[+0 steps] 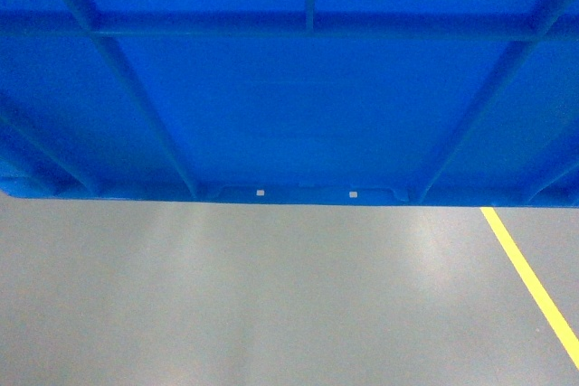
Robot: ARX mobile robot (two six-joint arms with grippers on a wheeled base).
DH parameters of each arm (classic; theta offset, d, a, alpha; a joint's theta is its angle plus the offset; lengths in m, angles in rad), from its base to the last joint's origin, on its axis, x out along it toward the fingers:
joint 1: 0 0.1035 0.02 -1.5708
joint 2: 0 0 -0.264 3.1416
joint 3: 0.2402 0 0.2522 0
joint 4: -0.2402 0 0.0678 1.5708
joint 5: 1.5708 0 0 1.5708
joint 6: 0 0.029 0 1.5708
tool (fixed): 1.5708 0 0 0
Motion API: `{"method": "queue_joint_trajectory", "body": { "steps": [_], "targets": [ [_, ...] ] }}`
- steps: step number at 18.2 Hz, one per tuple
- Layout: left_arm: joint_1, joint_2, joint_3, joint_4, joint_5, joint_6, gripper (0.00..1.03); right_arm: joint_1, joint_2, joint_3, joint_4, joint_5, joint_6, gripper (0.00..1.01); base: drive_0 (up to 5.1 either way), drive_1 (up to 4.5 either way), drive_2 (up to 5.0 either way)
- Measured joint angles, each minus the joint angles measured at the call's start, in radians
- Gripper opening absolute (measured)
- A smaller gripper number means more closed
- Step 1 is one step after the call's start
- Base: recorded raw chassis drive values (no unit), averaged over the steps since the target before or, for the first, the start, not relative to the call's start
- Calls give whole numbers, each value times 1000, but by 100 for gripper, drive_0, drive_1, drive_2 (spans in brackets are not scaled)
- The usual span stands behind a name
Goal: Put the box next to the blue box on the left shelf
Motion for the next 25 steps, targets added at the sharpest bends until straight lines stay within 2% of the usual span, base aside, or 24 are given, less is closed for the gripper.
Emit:
{"method": "queue_joint_trajectory", "body": {
  "steps": [3, 25],
  "targets": [
    [0, 2, 0, -1, 0, 0, 12, 0, 1, 0, 0, 0, 0, 10, -96, -96, -96],
    [0, 5, 0, 4, 1, 0, 12, 4, 1, -2, 5, 6, 0, 10, -1, 417, -419]
  ]
}}
